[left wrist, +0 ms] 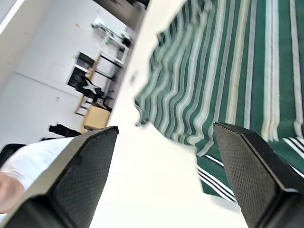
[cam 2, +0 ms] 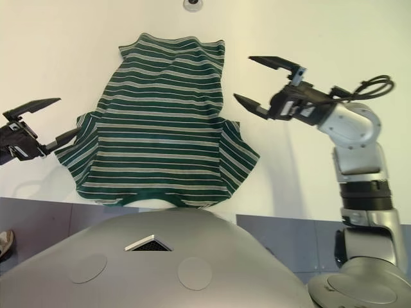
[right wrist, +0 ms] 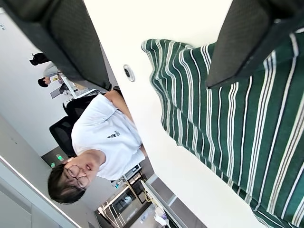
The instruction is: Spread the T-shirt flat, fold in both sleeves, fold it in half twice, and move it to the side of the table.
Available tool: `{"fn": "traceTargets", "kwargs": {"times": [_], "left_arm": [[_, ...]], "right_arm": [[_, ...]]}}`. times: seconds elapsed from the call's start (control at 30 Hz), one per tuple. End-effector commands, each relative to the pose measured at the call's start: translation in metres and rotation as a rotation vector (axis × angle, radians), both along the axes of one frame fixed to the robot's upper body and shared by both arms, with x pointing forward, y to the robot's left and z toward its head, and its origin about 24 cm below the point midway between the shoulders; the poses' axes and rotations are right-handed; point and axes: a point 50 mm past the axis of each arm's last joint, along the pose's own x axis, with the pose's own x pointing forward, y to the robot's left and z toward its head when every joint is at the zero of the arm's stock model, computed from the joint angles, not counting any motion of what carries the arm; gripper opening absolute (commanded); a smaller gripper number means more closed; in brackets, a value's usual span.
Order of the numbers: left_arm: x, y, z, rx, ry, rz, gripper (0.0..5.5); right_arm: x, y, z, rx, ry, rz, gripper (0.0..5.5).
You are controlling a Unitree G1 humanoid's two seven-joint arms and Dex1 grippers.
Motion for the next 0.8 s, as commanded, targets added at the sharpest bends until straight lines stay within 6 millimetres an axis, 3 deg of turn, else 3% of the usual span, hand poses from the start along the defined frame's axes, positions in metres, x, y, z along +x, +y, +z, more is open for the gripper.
{"fn": "traceTargets", "kwargs": {"times": [0.03,0.2,0.4,0.57,0.7,0.8], "left_arm": [[0.018,-0.01,0.012,-0.126,-0.094,0.006,3.69],[0.052,-0.03,0.021,-0.23,-0.235,0.076,3.69],[0.09,-0.06,0.013,-0.143,-0.337,0.14,3.69],[0.112,-0.073,0.003,0.006,-0.361,0.154,3.69],[0.123,-0.083,-0.004,0.062,-0.36,0.134,3.69],[0.127,-0.091,-0.008,0.084,-0.348,0.1,3.69]], "right_arm": [[0.022,0.036,-0.022,-0.07,0.0,0.007,3.72],[0.024,0.064,-0.057,-0.143,0.048,0.05,3.72],[0.023,0.086,-0.074,-0.166,0.017,0.072,3.72],[-0.006,0.066,-0.086,-0.294,0.119,0.219,3.72],[-0.041,0.05,-0.078,-0.291,0.218,0.37,3.72],[-0.047,0.041,-0.071,-0.296,0.246,0.384,3.72]]}}
